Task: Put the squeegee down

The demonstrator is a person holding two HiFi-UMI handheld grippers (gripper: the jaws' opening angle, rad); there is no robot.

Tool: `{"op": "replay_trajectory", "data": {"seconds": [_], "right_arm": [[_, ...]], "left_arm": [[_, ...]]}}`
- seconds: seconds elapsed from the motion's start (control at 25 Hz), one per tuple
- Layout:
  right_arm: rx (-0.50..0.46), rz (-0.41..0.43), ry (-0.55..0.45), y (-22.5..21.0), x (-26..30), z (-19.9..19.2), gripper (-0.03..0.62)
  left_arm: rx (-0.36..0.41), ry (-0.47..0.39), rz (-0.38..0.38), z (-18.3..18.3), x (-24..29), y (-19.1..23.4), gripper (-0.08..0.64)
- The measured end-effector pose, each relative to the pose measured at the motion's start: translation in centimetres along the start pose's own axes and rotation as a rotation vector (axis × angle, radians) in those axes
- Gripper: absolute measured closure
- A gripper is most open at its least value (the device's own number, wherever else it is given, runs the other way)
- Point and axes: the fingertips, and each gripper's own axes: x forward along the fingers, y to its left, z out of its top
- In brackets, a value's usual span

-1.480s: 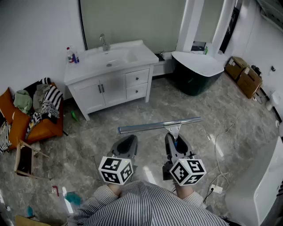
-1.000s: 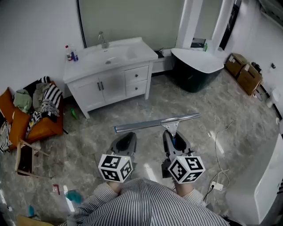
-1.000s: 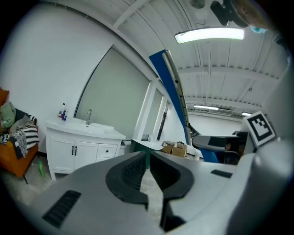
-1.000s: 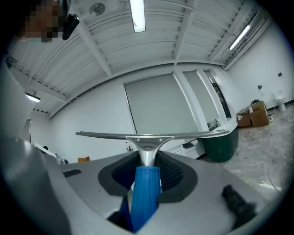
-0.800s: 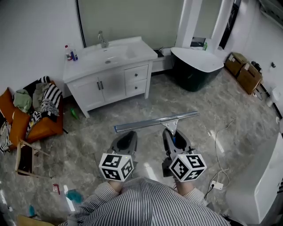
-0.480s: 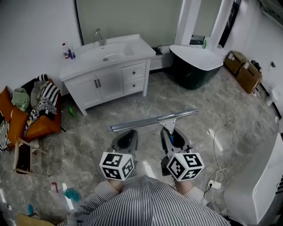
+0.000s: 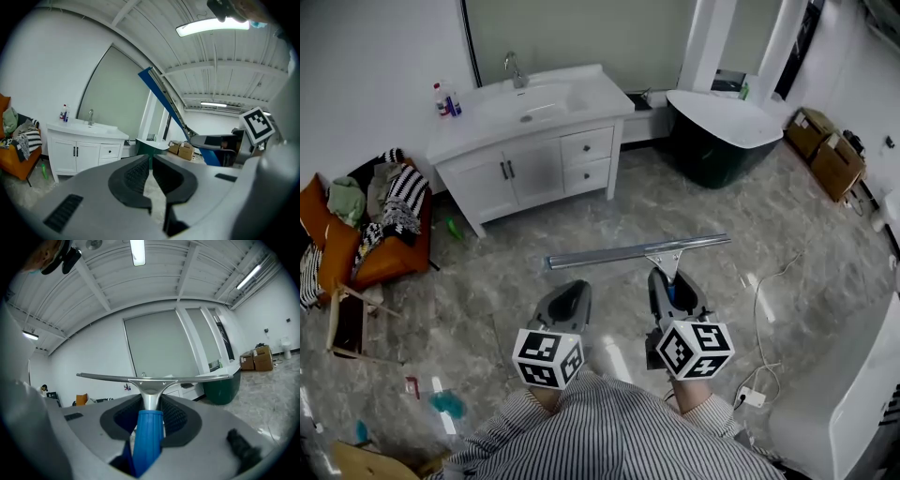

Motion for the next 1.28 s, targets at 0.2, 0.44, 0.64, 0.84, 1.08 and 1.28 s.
{"op": "replay_trajectory", "data": {"seconds": [0.2,0.44,0.64,0.84,1.08,1.28], "right_arm": [[-0.018,0.001,0.017,-0.5,1.7,-0.2,0.471],[0.011,-0.012,0.064,-2.0,5.0,-1.5,0.471],[0.031,-0.008,0.073,-1.9,9.7,-1.0,0.471],[0.037,-0.009,0.06,-1.0,14.8,0.2,0.471],[0.04,-0.035,0.037,-1.0,20.9,2.1,0.471],[0.05,-0.063,0.021,-1.3,26.5,3.3,0.471]], "left_arm": [[-0.007,0.02,-0.002,-0.5,1.6,0.5,0.528],[-0.011,0.052,-0.019,-0.6,4.6,2.1,0.528],[-0.011,0.041,-0.029,1.4,7.8,5.4,0.528],[-0.001,0.034,-0.049,3.9,11.4,9.2,0.528],[0.019,0.032,-0.096,7.0,16.3,13.2,0.528],[0.038,0.024,-0.124,9.4,20.3,17.2,0.528]]}}
